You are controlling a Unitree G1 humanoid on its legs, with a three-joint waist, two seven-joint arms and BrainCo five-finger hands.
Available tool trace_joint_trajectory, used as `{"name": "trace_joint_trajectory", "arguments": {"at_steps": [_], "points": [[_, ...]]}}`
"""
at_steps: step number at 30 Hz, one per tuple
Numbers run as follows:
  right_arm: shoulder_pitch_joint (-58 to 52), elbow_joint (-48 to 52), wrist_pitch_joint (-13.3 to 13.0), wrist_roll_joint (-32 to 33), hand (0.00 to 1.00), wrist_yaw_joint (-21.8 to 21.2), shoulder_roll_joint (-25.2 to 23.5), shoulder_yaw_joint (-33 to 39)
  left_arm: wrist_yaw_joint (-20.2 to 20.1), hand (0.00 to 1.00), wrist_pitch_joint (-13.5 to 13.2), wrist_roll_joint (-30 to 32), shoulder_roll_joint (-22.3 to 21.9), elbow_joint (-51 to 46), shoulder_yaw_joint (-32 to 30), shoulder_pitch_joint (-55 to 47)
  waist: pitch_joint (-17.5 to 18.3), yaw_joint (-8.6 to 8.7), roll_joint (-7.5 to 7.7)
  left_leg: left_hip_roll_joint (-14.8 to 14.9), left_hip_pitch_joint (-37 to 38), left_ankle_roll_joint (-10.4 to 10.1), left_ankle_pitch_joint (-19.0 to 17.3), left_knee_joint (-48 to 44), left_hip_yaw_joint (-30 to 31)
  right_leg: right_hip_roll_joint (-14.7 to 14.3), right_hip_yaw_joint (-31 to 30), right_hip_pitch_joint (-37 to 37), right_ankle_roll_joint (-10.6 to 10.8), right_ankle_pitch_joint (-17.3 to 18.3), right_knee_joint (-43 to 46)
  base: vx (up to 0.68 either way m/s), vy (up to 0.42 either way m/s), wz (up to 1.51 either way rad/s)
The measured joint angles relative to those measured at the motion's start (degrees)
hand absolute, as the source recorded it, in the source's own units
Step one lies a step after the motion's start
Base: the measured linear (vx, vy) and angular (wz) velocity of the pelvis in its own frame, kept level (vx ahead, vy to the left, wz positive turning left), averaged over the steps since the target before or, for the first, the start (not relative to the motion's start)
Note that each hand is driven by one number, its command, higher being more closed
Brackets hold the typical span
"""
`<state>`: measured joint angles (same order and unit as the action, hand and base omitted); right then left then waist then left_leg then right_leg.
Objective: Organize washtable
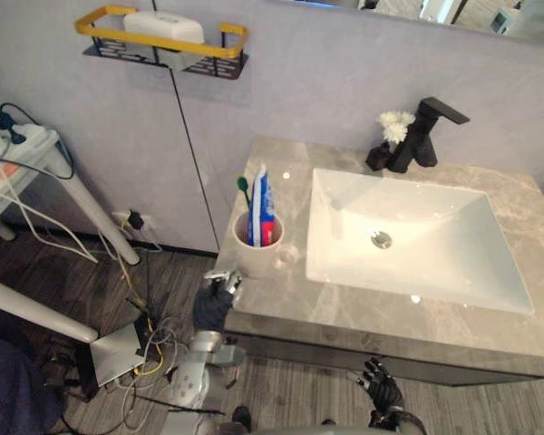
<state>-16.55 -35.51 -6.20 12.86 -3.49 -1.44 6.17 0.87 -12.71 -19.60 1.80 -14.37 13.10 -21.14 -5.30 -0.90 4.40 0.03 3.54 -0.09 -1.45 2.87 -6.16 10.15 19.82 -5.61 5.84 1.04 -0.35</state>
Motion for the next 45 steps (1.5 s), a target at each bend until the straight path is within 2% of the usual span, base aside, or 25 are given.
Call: {"name": "trace_joint_trajectory", "arguments": {"at_steps": [4, 10, 22, 34, 40, 45], "points": [[0.0, 0.0, 0.0, 0.0, 0.00, 0.1, 0.1, -0.2, -0.8, 1.00, 0.0, 0.0, 1.2, 1.6, 1.4, 0.3, 0.8, -0.01, -1.45, 0.0, 0.0, 0.0, 0.1, 0.0, -0.2, -0.1, 0.0, -0.1, 0.0, 0.0, -0.6, 0.00, 0.000, -0.03], [0.3, -0.8, 0.0, 0.0, 0.00, 0.6, 0.4, -0.4, -0.9, 1.00, 0.0, 0.0, 3.0, 3.0, 4.2, 1.1, 1.5, 0.02, -2.00, 0.0, 0.2, -0.4, 1.0, 1.0, 0.1, -0.3, 0.4, -0.1, 0.0, 0.0, -1.3, -0.02, -0.017, 0.00], [1.3, -2.0, 0.0, 0.0, 0.00, 1.0, 0.7, -0.5, 0.6, 1.00, 0.0, 1.7, 4.8, 3.8, 4.5, 3.2, 1.9, 0.11, -1.47, 0.0, 0.2, -0.5, 2.2, 2.4, 0.2, -0.7, 0.5, -0.1, 0.5, -0.9, -3.3, -0.03, -0.013, 0.00], [3.3, -2.5, 0.1, 0.0, 0.00, 1.0, 0.8, -0.3, 1.9, 1.00, 0.0, 4.1, 6.3, 5.8, 1.3, 6.7, 2.1, 0.38, -1.04, 0.0, 0.1, -0.5, 2.2, 2.5, -1.4, -1.1, -0.9, 0.0, 0.2, -2.3, -5.2, -0.03, -0.015, -0.06], [3.9, -2.5, 0.1, 0.0, 0.00, 0.9, 0.8, -0.2, 2.1, 1.00, 0.0, 4.5, 6.5, 5.9, -0.2, 6.7, 2.2, 1.48, -0.75, 0.0, 0.0, -0.5, 2.2, 2.5, -1.8, -1.1, -1.2, 0.3, 0.3, -2.5, -5.2, -0.04, -0.013, -0.04], [4.3, -2.5, 0.1, 0.0, 0.00, 0.9, 0.8, -0.1, 2.1, 1.00, 0.1, 4.6, 6.5, 5.9, -0.2, 7.9, 2.2, 1.67, -0.75, 0.0, -0.7, -0.5, 2.2, 2.5, -2.3, -1.1, -2.0, 1.4, 0.2, -2.7, -5.2, -0.02, -0.014, -0.06]]}}
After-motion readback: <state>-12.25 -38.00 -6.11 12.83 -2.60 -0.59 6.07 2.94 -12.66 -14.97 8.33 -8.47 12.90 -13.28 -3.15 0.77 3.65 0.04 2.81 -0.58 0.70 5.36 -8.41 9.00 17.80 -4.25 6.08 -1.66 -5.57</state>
